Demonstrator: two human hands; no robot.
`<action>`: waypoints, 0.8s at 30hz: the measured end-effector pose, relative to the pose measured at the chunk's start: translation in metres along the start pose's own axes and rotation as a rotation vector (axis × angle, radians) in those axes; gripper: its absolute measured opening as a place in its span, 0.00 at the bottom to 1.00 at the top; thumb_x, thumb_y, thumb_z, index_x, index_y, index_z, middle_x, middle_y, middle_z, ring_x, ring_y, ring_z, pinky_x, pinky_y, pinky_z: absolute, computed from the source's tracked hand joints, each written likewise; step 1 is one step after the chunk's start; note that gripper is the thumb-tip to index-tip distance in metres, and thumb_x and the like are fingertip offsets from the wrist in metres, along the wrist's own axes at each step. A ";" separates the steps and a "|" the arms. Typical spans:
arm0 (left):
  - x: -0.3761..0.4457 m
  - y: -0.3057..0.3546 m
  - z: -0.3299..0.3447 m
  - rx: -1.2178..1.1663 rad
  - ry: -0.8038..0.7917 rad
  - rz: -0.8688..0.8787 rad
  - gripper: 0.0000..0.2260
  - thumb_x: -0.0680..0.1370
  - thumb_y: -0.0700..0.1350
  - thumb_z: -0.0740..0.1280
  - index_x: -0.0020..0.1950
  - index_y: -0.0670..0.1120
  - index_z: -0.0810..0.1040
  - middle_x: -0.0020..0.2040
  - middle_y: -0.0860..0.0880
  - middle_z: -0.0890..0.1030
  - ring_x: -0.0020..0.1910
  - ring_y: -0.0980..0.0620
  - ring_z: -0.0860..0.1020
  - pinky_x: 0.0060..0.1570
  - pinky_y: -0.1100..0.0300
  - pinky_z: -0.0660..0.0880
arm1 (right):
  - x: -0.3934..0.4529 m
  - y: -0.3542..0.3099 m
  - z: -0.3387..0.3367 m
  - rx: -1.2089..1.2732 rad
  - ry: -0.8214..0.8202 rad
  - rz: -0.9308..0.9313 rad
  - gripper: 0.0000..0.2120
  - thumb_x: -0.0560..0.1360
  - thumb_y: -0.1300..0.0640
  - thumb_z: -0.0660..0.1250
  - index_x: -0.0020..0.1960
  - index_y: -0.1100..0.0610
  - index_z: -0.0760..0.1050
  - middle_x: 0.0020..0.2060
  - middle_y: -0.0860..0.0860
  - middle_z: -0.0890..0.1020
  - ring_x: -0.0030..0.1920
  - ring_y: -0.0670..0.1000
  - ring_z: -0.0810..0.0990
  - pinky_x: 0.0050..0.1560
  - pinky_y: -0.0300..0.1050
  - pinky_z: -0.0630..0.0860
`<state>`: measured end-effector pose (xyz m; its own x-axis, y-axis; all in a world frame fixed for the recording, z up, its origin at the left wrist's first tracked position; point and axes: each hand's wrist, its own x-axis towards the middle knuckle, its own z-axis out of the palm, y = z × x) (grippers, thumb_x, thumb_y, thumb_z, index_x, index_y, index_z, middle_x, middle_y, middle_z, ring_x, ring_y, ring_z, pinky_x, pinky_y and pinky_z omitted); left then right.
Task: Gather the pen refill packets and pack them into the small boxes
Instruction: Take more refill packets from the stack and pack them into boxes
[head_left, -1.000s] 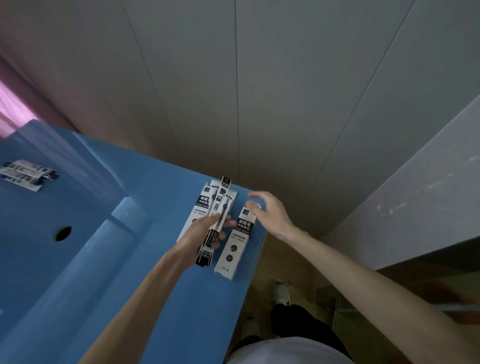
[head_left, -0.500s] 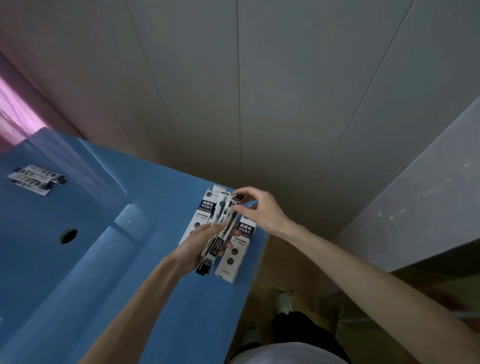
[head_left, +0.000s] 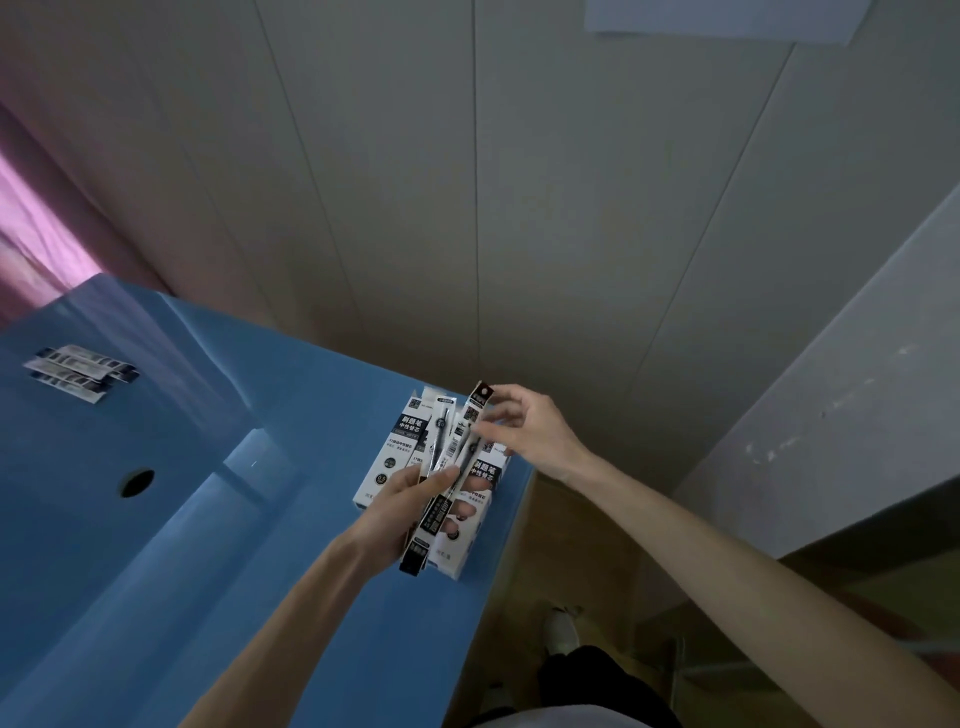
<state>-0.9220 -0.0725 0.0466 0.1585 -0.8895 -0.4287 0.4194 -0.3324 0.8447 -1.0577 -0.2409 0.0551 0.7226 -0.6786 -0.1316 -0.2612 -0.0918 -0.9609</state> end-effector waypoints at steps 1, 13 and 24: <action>0.000 -0.001 0.001 0.001 0.016 0.013 0.14 0.84 0.44 0.65 0.68 0.41 0.77 0.58 0.36 0.84 0.41 0.47 0.81 0.37 0.57 0.80 | -0.002 0.002 0.001 0.008 -0.014 0.009 0.29 0.75 0.57 0.77 0.73 0.56 0.70 0.50 0.51 0.87 0.51 0.50 0.86 0.53 0.47 0.83; -0.006 -0.002 0.009 -0.044 0.036 0.005 0.15 0.84 0.46 0.65 0.65 0.38 0.78 0.57 0.37 0.85 0.47 0.45 0.85 0.42 0.55 0.83 | -0.013 0.001 -0.003 0.078 -0.020 0.069 0.13 0.74 0.59 0.77 0.58 0.55 0.83 0.51 0.53 0.86 0.51 0.53 0.85 0.44 0.42 0.81; -0.006 -0.002 0.001 -0.044 0.046 -0.028 0.15 0.85 0.46 0.62 0.65 0.37 0.78 0.59 0.35 0.83 0.54 0.41 0.83 0.54 0.46 0.79 | -0.010 0.001 -0.012 0.139 -0.036 0.108 0.09 0.77 0.63 0.74 0.56 0.61 0.82 0.49 0.56 0.87 0.45 0.49 0.85 0.42 0.42 0.79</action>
<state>-0.9246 -0.0667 0.0481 0.1870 -0.8644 -0.4668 0.4633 -0.3414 0.8178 -1.0727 -0.2428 0.0585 0.7181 -0.6525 -0.2420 -0.2494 0.0833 -0.9648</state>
